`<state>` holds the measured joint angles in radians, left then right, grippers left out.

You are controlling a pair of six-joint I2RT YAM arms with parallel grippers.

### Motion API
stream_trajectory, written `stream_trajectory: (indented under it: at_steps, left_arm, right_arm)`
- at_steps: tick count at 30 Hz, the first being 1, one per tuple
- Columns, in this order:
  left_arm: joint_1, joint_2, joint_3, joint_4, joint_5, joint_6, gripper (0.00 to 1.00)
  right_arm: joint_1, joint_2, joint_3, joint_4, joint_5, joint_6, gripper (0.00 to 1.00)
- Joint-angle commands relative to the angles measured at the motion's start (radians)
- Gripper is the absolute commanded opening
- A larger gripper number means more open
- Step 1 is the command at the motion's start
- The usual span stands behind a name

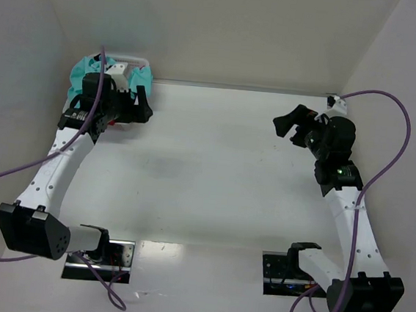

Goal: Fold and stack the t-shirts
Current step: Grab crumpled tshirt from bin with the right arm

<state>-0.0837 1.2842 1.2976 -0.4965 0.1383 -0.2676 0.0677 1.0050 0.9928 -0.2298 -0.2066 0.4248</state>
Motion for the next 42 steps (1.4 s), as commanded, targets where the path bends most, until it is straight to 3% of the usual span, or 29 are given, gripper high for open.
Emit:
stream_trajectory:
  at_steps: [1, 9, 14, 18, 20, 27, 33, 39, 42]
  left_arm:
    - [-0.002, -0.03, -0.004, 0.058, 0.015, 0.001, 0.99]
    - [-0.013, -0.022, -0.003, 0.047, -0.08, -0.024, 0.99]
    - [-0.013, -0.022, 0.064, -0.011, -0.133, -0.034, 0.99]
    - [-0.013, -0.022, 0.137, -0.028, -0.265, -0.033, 0.99]
    - [-0.013, -0.022, 0.147, -0.016, -0.4, -0.033, 0.99]
    - [-0.001, 0.107, 0.27, 0.016, -0.634, -0.021, 0.99]
    - [0.088, 0.252, 0.289, 0.071, -0.542, -0.051, 0.99]
    - [0.153, 0.378, 0.315, 0.12, -0.534, -0.088, 0.99]
    - [0.211, 0.461, 0.348, 0.148, -0.485, -0.137, 0.99]
  right_arm:
    - [0.006, 0.012, 0.011, 0.044, 0.012, -0.017, 1.0]
    - [0.006, 0.0, 0.008, 0.07, -0.004, -0.006, 1.0]
    - [0.006, 0.087, 0.065, 0.104, -0.031, 0.019, 1.0]
    - [0.006, 0.204, 0.182, 0.104, -0.06, 0.019, 1.0]
    - [0.006, 0.274, 0.222, 0.125, -0.06, 0.008, 1.0]
    - [0.015, 0.429, 0.289, 0.191, -0.114, 0.022, 1.0]
    - [0.171, 0.461, 0.311, 0.294, -0.057, -0.003, 1.0]
    - [0.181, 0.461, 0.239, 0.328, -0.099, 0.127, 1.0]
    - [0.205, 0.394, 0.21, 0.316, -0.085, 0.099, 1.0]
